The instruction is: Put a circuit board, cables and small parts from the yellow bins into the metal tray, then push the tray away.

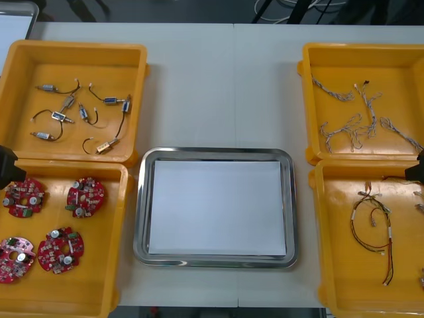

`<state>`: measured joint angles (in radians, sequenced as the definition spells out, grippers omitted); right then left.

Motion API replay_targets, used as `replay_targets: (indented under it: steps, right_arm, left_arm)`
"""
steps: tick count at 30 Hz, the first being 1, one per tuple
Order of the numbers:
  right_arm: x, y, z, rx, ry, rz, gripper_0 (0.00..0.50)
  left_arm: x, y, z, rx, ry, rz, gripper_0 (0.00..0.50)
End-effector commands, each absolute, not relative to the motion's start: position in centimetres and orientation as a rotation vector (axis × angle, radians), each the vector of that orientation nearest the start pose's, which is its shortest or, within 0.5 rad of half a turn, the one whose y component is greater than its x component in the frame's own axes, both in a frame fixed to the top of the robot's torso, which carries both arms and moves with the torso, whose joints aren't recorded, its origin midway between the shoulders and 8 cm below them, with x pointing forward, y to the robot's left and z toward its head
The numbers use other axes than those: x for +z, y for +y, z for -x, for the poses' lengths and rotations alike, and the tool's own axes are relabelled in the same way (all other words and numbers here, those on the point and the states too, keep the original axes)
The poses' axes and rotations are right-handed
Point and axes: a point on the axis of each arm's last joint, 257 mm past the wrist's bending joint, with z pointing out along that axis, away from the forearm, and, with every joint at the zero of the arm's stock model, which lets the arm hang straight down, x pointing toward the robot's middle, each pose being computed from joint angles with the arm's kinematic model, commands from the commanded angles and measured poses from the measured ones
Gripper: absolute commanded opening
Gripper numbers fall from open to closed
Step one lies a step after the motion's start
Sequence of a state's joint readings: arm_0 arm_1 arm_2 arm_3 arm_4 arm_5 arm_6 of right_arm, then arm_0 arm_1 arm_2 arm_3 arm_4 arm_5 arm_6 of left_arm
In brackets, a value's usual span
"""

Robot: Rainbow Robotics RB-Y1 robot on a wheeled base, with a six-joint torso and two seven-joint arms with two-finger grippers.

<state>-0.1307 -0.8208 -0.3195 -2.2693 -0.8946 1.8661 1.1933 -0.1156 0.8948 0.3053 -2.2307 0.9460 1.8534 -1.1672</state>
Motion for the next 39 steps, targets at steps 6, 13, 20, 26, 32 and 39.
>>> replay_targets:
  steps: [6, 13, 20, 26, 32, 39]
  right_arm:
    - [-14.14, -36.89, -37.09, -0.072, 2.606, 0.039, 0.5]
    - [-14.14, -36.89, -37.09, -0.072, 2.606, 0.039, 0.5]
    - [-14.14, -36.89, -37.09, -0.072, 2.606, 0.039, 0.5]
    - [-14.14, -36.89, -37.09, -0.072, 2.606, 0.039, 0.5]
    - [-14.14, -36.89, -37.09, -0.072, 2.606, 0.039, 0.5]
    - [-14.14, -36.89, -37.09, -0.072, 2.606, 0.039, 0.5]
  left_arm:
    - [-15.0, 36.63, -36.89, 0.04, 2.649, -0.072, 0.5]
    - [-15.0, 36.63, -36.89, 0.04, 2.649, -0.072, 0.5]
    - [-15.0, 36.63, -36.89, 0.04, 2.649, -0.072, 0.5]
    - [-15.0, 36.63, -36.89, 0.04, 2.649, -0.072, 0.5]
    - [-15.0, 36.63, -36.89, 0.04, 2.649, -0.072, 0.5]
    - [-15.0, 36.63, -36.89, 0.04, 2.649, -0.072, 0.5]
